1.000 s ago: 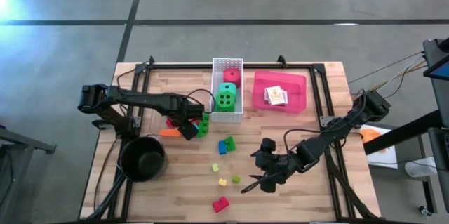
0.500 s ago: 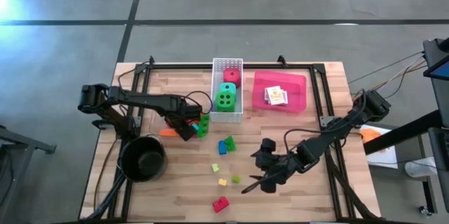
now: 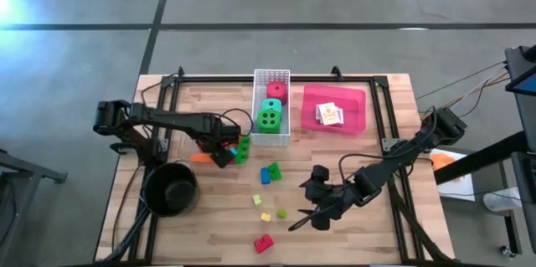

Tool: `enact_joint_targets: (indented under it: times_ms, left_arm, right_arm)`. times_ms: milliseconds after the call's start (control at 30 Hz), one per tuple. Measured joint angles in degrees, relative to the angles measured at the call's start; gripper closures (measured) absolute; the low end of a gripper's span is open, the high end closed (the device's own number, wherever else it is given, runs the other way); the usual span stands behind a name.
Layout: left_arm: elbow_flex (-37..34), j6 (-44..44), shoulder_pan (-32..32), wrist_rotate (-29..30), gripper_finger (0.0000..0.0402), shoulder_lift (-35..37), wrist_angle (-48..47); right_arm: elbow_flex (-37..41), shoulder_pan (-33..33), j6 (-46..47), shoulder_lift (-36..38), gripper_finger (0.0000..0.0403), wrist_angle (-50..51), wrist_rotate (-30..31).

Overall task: Pick & Place Toys
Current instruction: Put the light blue game piece into the transparent bin, then put the light green game piece into the transparent bin

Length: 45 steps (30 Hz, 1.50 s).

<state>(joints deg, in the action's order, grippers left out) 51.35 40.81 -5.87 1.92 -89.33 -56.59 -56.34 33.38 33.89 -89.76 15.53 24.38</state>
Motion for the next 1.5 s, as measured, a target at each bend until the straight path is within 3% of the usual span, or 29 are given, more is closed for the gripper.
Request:
enact_joint_targets:
  times_ms: [233, 433, 767, 933, 1133, 1500]
  left_arm:
    - [0.1, -0.1, 0.0, -0.1, 0.0088, -0.1, -0.3]
    - [0.2, 0.3, 0.0, -0.3, 0.0058, 0.8, -1.6]
    - [6.6, 4.1, 2.7, -0.3, 0.0055, 6.5, -5.8]
    - [9.9, 4.0, 9.8, 1.5, 0.006, 6.6, -5.4]
    - [13.7, 4.1, 18.3, 1.9, 0.0093, 4.3, -4.1]
    - [19.9, -7.7, 29.2, 1.5, 0.0168, 0.7, 14.9]
  right_arm:
    - [0.0, 0.0, 0.0, 0.0, 0.0032, 0.0, 0.0]
    - [0.0, 0.0, 0.0, 0.0, 0.0032, 0.0, 0.0]
    - [0.0, 0.0, 1.1, 0.0, 0.0032, 0.1, 0.0]
    - [0.0, 0.0, 2.4, 0.0, 0.0032, 0.1, -0.2]
    - [0.2, -0.3, 2.6, 0.0, 0.0032, 0.1, 0.0]
    - [0.4, -0.4, 2.4, 0.0, 0.0032, 0.1, 0.2]
